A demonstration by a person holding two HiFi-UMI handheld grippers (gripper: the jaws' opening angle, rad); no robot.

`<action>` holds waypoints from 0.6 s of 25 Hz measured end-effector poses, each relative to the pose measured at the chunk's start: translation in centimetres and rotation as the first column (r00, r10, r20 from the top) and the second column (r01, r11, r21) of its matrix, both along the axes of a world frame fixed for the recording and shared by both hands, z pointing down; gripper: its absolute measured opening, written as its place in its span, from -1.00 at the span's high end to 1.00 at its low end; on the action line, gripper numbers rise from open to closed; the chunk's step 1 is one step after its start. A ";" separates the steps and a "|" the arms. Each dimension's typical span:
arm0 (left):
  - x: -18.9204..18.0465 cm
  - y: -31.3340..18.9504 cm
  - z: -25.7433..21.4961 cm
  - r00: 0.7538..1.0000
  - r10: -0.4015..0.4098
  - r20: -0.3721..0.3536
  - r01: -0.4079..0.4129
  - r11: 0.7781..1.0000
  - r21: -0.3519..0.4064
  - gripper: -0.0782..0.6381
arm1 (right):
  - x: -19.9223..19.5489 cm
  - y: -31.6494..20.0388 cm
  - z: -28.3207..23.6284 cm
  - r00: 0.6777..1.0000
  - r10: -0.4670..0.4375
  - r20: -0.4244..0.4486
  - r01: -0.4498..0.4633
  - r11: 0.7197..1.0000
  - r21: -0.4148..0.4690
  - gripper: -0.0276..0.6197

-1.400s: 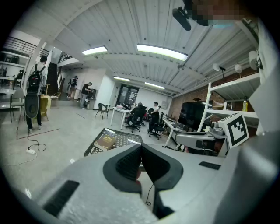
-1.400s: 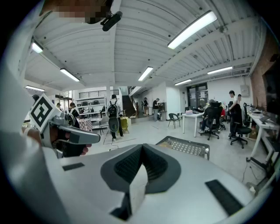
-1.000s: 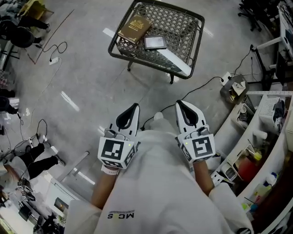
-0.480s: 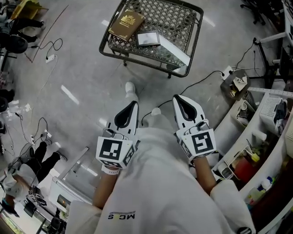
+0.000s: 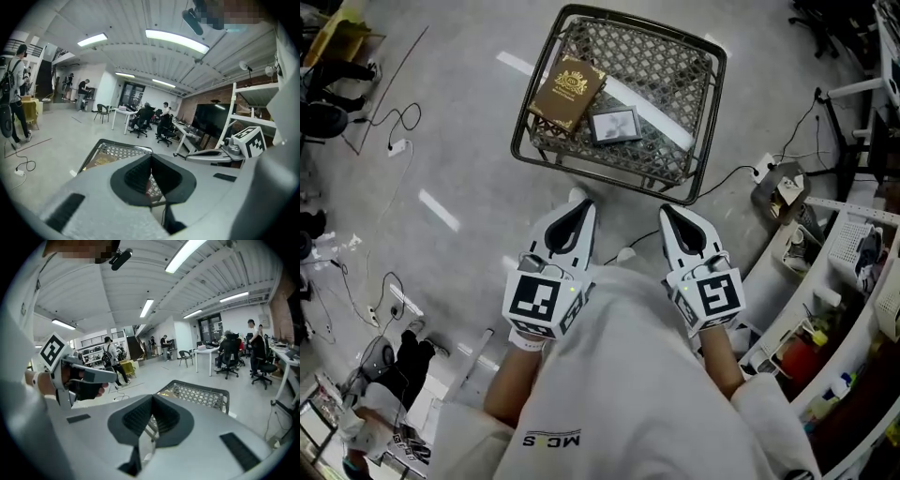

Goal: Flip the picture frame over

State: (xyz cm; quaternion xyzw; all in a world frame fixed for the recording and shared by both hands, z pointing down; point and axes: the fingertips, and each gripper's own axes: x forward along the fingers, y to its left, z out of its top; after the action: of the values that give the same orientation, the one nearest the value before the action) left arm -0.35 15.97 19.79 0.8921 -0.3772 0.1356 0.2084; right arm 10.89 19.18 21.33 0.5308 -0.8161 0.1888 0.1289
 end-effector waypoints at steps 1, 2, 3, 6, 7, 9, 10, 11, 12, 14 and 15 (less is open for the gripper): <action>-0.3 -1.4 -0.2 1.000 0.009 -0.002 -0.009 1.000 0.000 0.71 | -0.2 -1.5 -0.2 1.000 0.011 -0.006 -0.011 1.000 0.000 0.86; -0.7 -2.7 -0.2 1.000 0.018 -0.001 -0.018 1.000 -0.002 0.71 | -0.4 -2.9 -0.3 1.000 0.024 -0.009 -0.024 1.000 0.000 0.86; -1.1 -3.8 -0.2 1.000 0.026 0.000 -0.026 1.000 -0.003 0.71 | -0.6 -4.1 -0.5 0.999 0.036 -0.012 -0.036 0.999 0.003 0.86; -2.2 -6.7 -0.4 0.999 0.033 -0.002 -0.033 0.999 0.000 0.71 | -0.9 -7.3 -0.7 0.998 0.055 -0.030 -0.055 0.998 0.007 0.86; -2.6 -7.5 -0.3 1.000 0.025 -0.003 -0.025 1.000 0.000 0.71 | -1.0 -8.2 -0.5 0.998 0.054 -0.034 -0.054 0.999 0.005 0.86; -3.6 -8.7 -0.1 1.000 -0.002 0.000 0.002 1.000 -0.007 0.71 | -1.4 -9.7 -0.3 0.998 0.038 -0.040 -0.038 0.999 0.002 0.86; -4.0 -9.0 0.1 1.000 -0.017 0.003 0.017 1.000 -0.014 0.71 | -1.6 -10.2 -0.2 0.999 0.023 -0.044 -0.023 1.000 0.002 0.86; -4.2 -9.2 0.4 0.999 -0.031 0.008 0.031 0.999 -0.020 0.71 | -1.8 -10.7 -0.2 0.999 0.004 -0.049 -0.004 1.000 0.002 0.86; -4.3 -9.4 0.5 0.999 -0.044 0.014 0.045 0.999 -0.024 0.71 | -1.9 -11.2 0.0 0.998 -0.016 -0.054 0.016 1.000 0.001 0.86; -4.0 -9.9 0.7 0.997 -0.067 0.024 0.067 0.997 -0.030 0.71 | -1.9 -12.2 0.8 0.997 -0.055 -0.058 0.055 0.998 -0.010 0.86; -3.7 -10.0 0.8 0.997 -0.075 0.026 0.076 0.996 -0.034 0.71 | -2.0 -12.5 1.4 0.996 -0.074 -0.056 0.073 0.997 -0.019 0.86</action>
State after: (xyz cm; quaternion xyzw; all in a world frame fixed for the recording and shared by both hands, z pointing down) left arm -4.00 6.00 20.58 0.8716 -0.4109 0.1452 0.2245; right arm 8.87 6.65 22.71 0.5043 -0.8296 0.1756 0.1633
